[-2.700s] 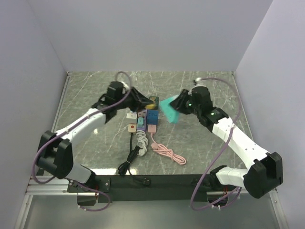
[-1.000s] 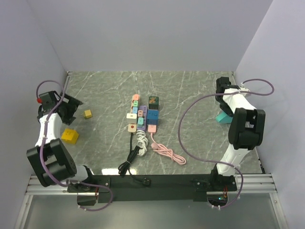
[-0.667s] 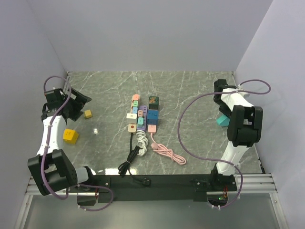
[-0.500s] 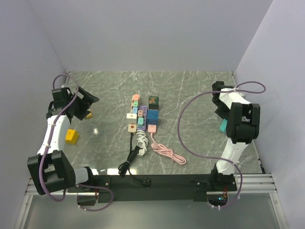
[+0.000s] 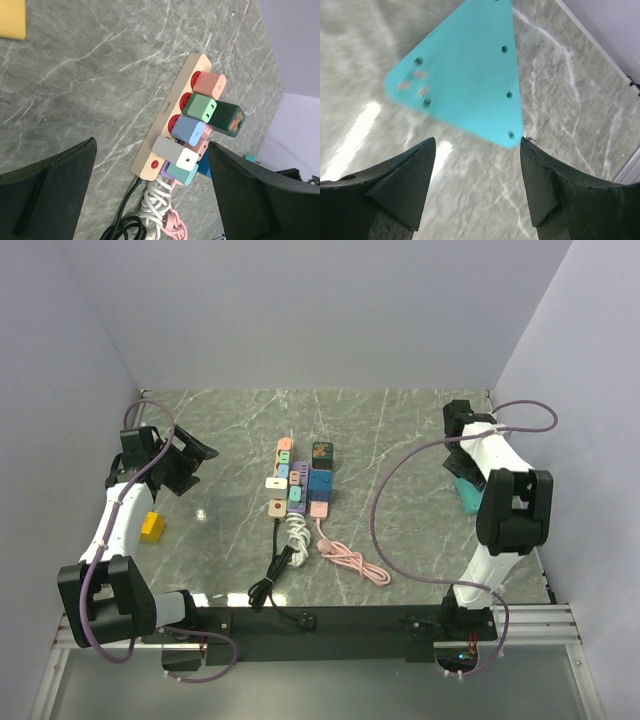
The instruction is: Pull the plug off the socket
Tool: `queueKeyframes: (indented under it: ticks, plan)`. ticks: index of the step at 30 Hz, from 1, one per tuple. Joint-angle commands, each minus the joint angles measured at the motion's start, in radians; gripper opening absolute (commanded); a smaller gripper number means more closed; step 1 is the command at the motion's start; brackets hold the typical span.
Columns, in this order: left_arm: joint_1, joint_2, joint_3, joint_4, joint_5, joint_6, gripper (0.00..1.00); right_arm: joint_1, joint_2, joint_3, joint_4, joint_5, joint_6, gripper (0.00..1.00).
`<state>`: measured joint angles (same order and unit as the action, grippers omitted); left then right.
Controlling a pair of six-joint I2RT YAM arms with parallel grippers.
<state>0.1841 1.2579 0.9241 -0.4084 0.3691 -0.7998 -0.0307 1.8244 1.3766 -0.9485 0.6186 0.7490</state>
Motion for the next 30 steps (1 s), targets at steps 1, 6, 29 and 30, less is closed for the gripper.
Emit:
queueKeyframes:
  ticks: [1,6,29,30]
  plan:
    - [-0.005,-0.032,-0.008,0.025,-0.002,-0.004,0.98,0.026,-0.120,0.039,-0.007,-0.051,-0.036,0.75]
    - [-0.014,-0.037,-0.007,0.033,-0.002,-0.001,0.99,0.125,-0.229,0.001,0.065,-0.216,-0.135,0.79]
    - [-0.179,-0.034,0.016,0.033,-0.006,0.017,0.99,0.673,-0.011,0.219,0.215,-0.576,-0.222,0.84]
    - [-0.207,-0.034,0.016,0.036,0.001,0.020,0.99,0.683,-0.008,0.223,0.223,-0.574,-0.212,0.84]
